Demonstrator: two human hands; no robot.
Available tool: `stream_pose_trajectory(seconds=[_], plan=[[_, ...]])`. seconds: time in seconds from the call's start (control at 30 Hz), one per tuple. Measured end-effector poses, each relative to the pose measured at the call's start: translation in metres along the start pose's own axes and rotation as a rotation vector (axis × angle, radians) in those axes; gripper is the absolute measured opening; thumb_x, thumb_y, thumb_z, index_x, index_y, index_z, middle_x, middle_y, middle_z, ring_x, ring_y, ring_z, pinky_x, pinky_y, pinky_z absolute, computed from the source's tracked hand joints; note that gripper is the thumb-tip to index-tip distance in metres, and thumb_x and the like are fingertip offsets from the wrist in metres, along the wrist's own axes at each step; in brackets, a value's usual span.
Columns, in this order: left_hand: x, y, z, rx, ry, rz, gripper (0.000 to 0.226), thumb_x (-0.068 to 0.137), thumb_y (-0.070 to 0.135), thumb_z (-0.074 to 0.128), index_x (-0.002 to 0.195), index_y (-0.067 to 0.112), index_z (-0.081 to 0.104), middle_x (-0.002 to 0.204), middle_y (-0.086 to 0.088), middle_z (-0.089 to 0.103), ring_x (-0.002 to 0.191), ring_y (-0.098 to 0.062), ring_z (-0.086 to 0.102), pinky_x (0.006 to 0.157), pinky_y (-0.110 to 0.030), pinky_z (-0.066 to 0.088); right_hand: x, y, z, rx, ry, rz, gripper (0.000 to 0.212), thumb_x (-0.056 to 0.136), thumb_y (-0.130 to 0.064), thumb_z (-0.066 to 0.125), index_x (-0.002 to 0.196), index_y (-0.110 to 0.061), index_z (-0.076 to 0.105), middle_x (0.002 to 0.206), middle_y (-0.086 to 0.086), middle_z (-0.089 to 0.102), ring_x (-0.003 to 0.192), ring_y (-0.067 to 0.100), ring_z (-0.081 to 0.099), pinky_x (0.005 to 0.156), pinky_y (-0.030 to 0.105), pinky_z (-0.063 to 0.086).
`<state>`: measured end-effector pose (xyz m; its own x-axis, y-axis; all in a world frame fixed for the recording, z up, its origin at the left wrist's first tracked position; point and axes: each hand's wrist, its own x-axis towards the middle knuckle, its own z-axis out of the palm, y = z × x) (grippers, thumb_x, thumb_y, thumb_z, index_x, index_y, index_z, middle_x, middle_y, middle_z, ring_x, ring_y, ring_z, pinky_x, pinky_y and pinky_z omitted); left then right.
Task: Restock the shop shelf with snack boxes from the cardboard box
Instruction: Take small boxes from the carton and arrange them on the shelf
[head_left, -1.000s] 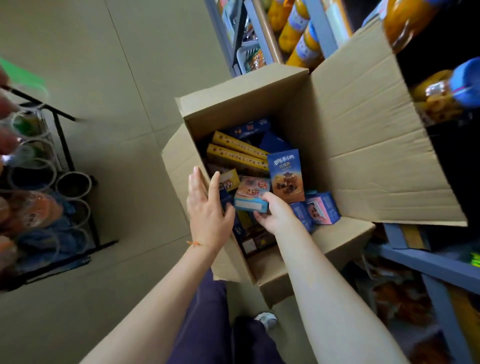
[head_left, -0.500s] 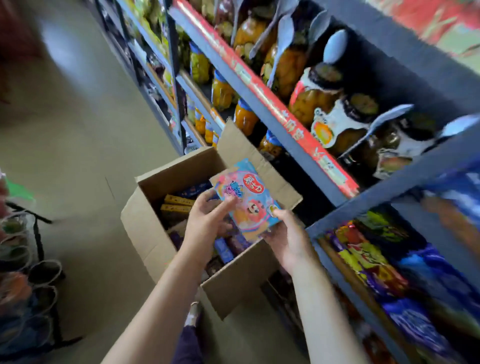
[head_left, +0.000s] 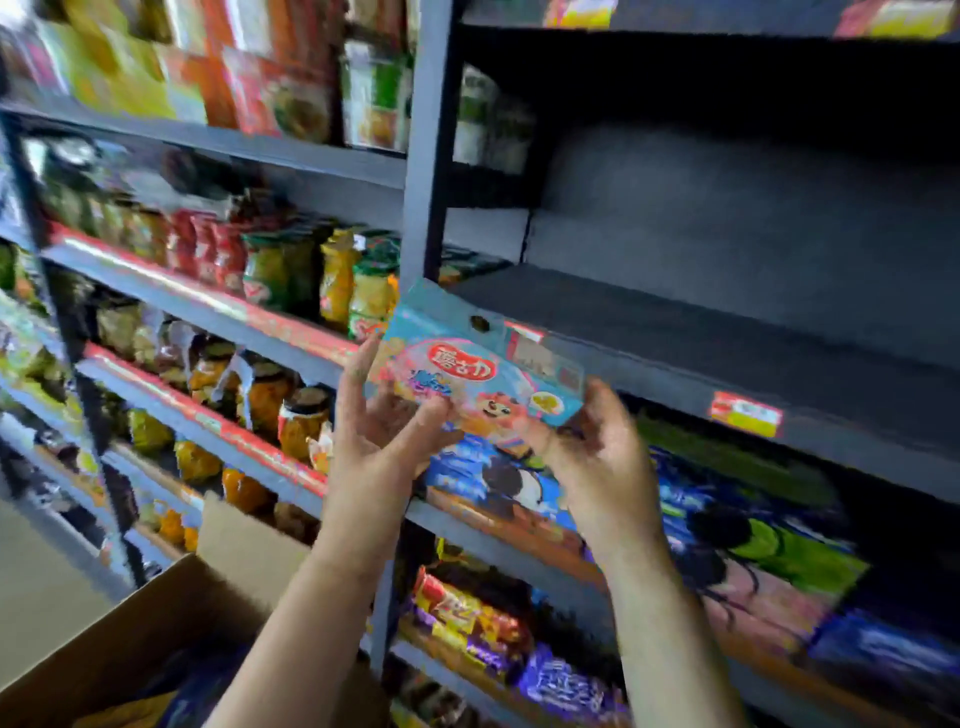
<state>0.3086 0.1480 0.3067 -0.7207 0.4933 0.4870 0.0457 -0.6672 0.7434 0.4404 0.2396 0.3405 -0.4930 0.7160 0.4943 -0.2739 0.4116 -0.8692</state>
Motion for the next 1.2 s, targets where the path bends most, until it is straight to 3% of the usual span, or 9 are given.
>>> stream_pose_trajectory(seconds=[0.23, 0.3, 0.37, 0.53, 0.73, 0.87, 0.93, 1.07, 1.2], plan=[[0.064, 0.013, 0.046, 0.459, -0.112, 0.293, 0.049, 0.087, 0.02, 0.065, 0.135, 0.023, 0.052, 0.135, 0.001, 0.053, 0.12, -0.006, 0.053, 0.08, -0.012, 0.047, 0.054, -0.05, -0.036, -0.264, 0.269, -0.239, 0.032, 0.083, -0.013, 0.078, 0.108, -0.027, 0.062, 0.101, -0.014, 0.071, 0.086, -0.004, 0.065, 0.072, 0.009, 0.047], [0.08, 0.006, 0.047, 0.583, -0.181, 0.286, 0.048, 0.091, 0.016, 0.064, 0.137, 0.024, 0.051, 0.135, 0.005, 0.052, 0.12, 0.001, 0.049, 0.09, -0.018, 0.046, 0.078, -0.047, -0.037, -0.357, 0.323, -0.225, 0.03, 0.083, -0.017, 0.078, 0.104, -0.028, 0.061, 0.095, -0.017, 0.068, 0.08, -0.006, 0.062, 0.067, 0.008, 0.045], [0.091, -0.007, 0.04, 0.77, -0.221, 0.343, 0.044, 0.094, 0.02, 0.061, 0.137, 0.018, 0.053, 0.134, 0.005, 0.054, 0.125, -0.008, 0.048, 0.103, -0.029, 0.042, 0.101, -0.04, -0.036, -0.425, 0.327, -0.176, 0.027, 0.083, -0.02, 0.078, 0.105, -0.023, 0.064, 0.094, -0.014, 0.068, 0.079, -0.003, 0.062, 0.068, 0.015, 0.047], [0.099, -0.034, 0.015, 1.209, -0.272, 0.509, 0.048, 0.088, 0.028, 0.052, 0.133, 0.013, 0.058, 0.135, -0.004, 0.056, 0.129, -0.026, 0.047, 0.107, -0.045, 0.039, 0.14, -0.023, -0.026, -0.563, 0.218, -0.024, 0.029, 0.086, -0.024, 0.076, 0.112, -0.012, 0.069, 0.102, -0.003, 0.073, 0.088, 0.011, 0.069, 0.074, 0.031, 0.056], [0.1, -0.036, 0.01, 1.216, -0.307, 0.565, 0.05, 0.089, 0.03, 0.046, 0.135, 0.013, 0.058, 0.134, -0.005, 0.056, 0.13, -0.025, 0.045, 0.11, -0.044, 0.037, 0.154, -0.016, -0.025, -0.615, 0.173, 0.033, 0.028, 0.088, -0.029, 0.073, 0.111, -0.012, 0.071, 0.102, 0.0, 0.075, 0.088, 0.014, 0.072, 0.079, 0.043, 0.06], [0.1, -0.035, 0.01, 1.22, -0.328, 0.552, 0.05, 0.088, 0.026, 0.052, 0.136, 0.013, 0.057, 0.135, -0.006, 0.056, 0.131, -0.027, 0.045, 0.111, -0.045, 0.037, 0.142, -0.029, -0.025, -0.709, 0.189, 0.058, 0.056, 0.086, -0.037, 0.075, 0.132, -0.01, 0.059, 0.122, 0.004, 0.068, 0.104, 0.016, 0.066, 0.077, 0.024, 0.052], [0.1, -0.031, 0.008, 1.211, -0.352, 0.553, 0.052, 0.089, 0.032, 0.049, 0.137, 0.013, 0.057, 0.136, -0.006, 0.055, 0.132, -0.027, 0.044, 0.112, -0.044, 0.035, 0.129, -0.036, -0.022, -0.781, 0.291, -0.008, 0.068, 0.086, -0.04, 0.074, 0.142, -0.011, 0.048, 0.128, 0.006, 0.06, 0.111, 0.021, 0.059, 0.082, 0.026, 0.045], [0.095, -0.02, -0.014, 1.056, -0.271, 0.513, 0.044, 0.091, 0.033, 0.048, 0.128, 0.014, 0.061, 0.123, -0.003, 0.058, 0.119, -0.02, 0.051, 0.1, -0.029, 0.041, 0.088, -0.038, 0.013, -0.582, 0.317, -0.338, 0.018, 0.089, -0.029, 0.072, 0.102, -0.018, 0.068, 0.087, -0.008, 0.067, 0.074, 0.006, 0.059, 0.069, 0.023, 0.049], [0.08, -0.027, -0.08, 0.995, -0.066, 0.296, 0.03, 0.091, 0.032, 0.049, 0.107, 0.02, 0.071, 0.094, 0.008, 0.067, 0.086, -0.008, 0.06, 0.074, -0.027, 0.048, 0.063, 0.0, 0.078, -0.362, -0.122, -0.179, 0.011, 0.092, -0.019, 0.068, 0.082, -0.017, 0.067, 0.069, -0.002, 0.066, 0.06, 0.007, 0.059, 0.059, 0.021, 0.048]])
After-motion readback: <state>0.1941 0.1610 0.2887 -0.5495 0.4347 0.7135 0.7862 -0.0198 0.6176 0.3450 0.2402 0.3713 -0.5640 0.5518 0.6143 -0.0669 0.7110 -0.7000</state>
